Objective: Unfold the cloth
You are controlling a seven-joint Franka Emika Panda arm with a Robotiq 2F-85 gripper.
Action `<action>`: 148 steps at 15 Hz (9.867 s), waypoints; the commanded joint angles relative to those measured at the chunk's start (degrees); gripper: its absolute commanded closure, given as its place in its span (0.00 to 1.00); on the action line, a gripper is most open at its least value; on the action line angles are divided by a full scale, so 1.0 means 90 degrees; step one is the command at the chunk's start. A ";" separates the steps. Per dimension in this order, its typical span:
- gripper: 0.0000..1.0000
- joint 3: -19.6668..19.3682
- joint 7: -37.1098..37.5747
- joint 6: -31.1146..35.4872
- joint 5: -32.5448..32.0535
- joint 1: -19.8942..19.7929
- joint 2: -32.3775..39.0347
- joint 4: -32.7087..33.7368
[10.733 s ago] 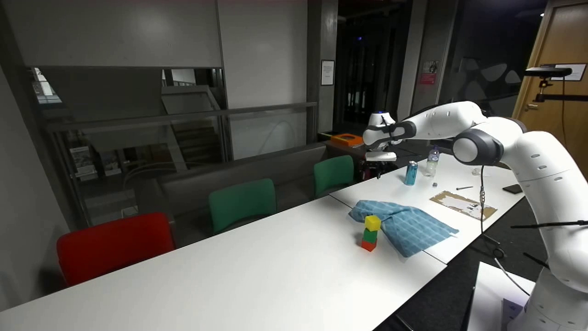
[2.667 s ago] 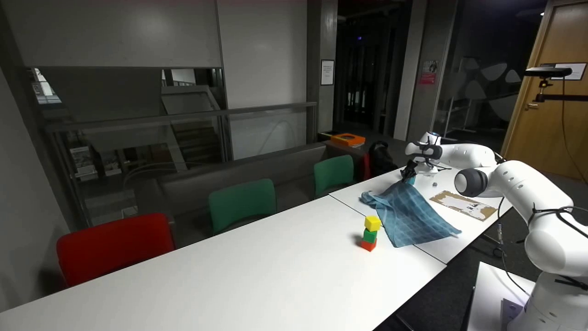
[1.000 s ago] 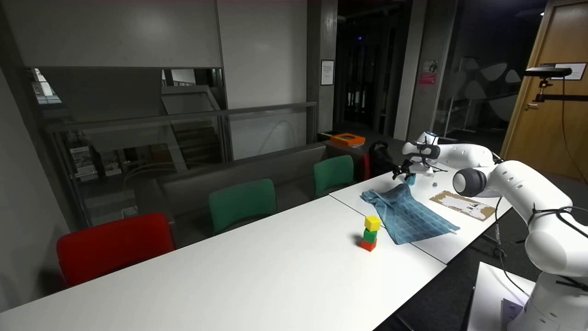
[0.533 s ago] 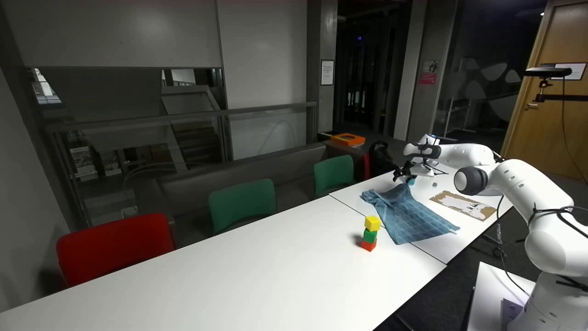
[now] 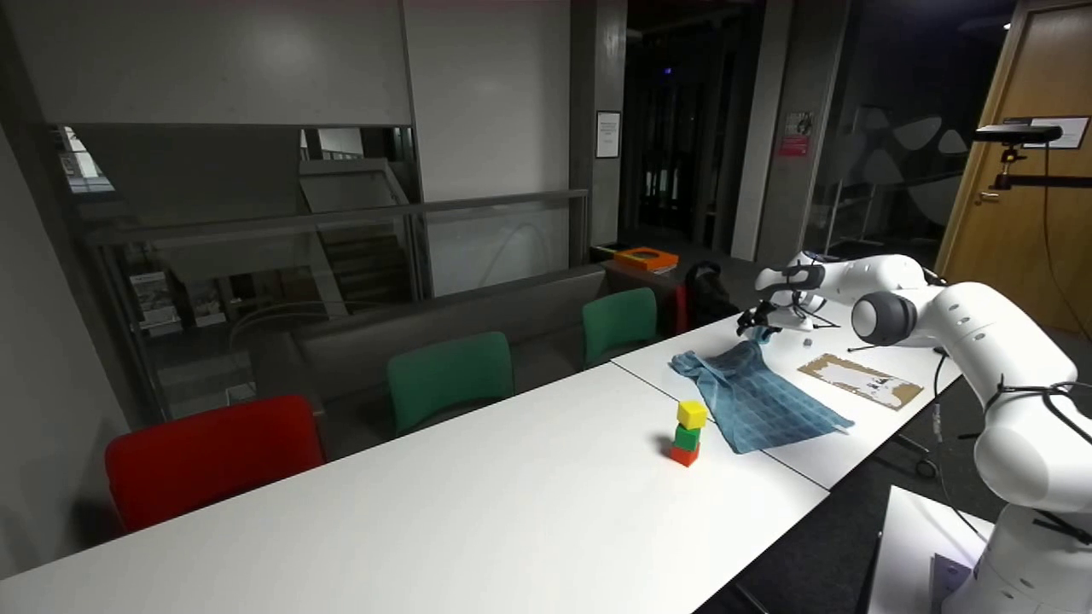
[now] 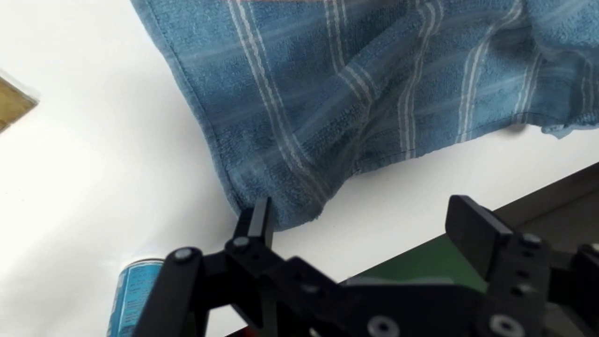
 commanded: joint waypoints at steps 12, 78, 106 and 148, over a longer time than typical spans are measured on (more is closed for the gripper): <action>0.00 0.0729 -0.1571 0.3187 0.1266 -0.0236 -0.2003 -0.4124; 0.00 -0.0267 0.0726 0.0763 -0.0306 0.2074 -0.0904 -0.1579; 0.35 -0.0642 0.0899 0.0109 -0.0405 0.2252 -0.0390 0.0042; 1.00 -0.0173 0.0681 0.0209 0.0100 0.2035 -0.0381 -0.0263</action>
